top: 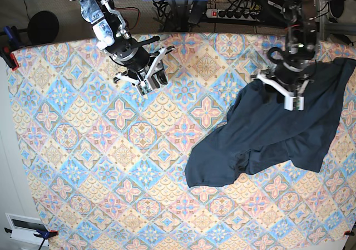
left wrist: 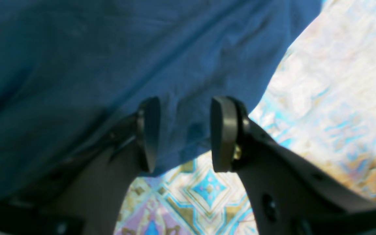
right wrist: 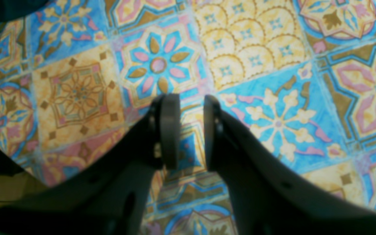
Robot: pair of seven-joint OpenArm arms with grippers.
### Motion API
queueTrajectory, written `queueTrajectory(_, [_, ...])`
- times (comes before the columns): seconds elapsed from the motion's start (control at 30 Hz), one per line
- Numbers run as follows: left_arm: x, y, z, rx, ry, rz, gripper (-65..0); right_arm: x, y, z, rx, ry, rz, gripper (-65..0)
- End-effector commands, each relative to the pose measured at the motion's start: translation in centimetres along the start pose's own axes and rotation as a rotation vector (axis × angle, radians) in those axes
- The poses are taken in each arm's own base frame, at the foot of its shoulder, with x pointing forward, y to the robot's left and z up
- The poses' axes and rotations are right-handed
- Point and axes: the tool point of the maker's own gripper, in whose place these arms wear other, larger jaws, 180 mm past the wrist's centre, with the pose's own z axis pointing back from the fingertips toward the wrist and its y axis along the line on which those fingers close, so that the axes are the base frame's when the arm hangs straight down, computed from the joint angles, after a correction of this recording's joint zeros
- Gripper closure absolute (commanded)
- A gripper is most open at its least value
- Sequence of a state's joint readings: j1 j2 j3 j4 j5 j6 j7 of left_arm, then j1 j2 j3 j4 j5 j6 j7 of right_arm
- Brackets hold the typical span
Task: Layout the t-shirt on the table in an organized manner, then fold the t-shirt properly
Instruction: 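Release the shirt and move the left gripper to its middle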
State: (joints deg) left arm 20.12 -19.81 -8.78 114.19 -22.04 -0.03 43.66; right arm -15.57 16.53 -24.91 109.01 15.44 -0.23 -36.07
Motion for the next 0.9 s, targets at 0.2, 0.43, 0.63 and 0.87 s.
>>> queueTrajectory(0.2, [-0.3, -2.2, -4.5, 0.024, 0.033, -0.168, -25.0, 1.7, 0.1, 0.4, 0.005, -0.057, 0.007, -12.7])
queueTrajectory(0.43, [-1.9, -1.9, -6.9, 0.065, 0.092, -0.161, -24.9, 1.8, 0.0, 0.5, 0.003, -0.059, 0.007, -12.7])
queueTrajectory(0.63, [0.2, -2.3, -7.2, 0.055, 0.033, -0.155, -1.7, 2.0, -0.1, 0.4, 0.001, -0.063, 0.01, -12.5])
queueTrajectory(0.87, [4.8, -6.7, -5.5, -0.034, -0.121, -0.172, 0.0, 2.0, -0.3, 0.4, -0.004, -0.064, 0.012, -12.5])
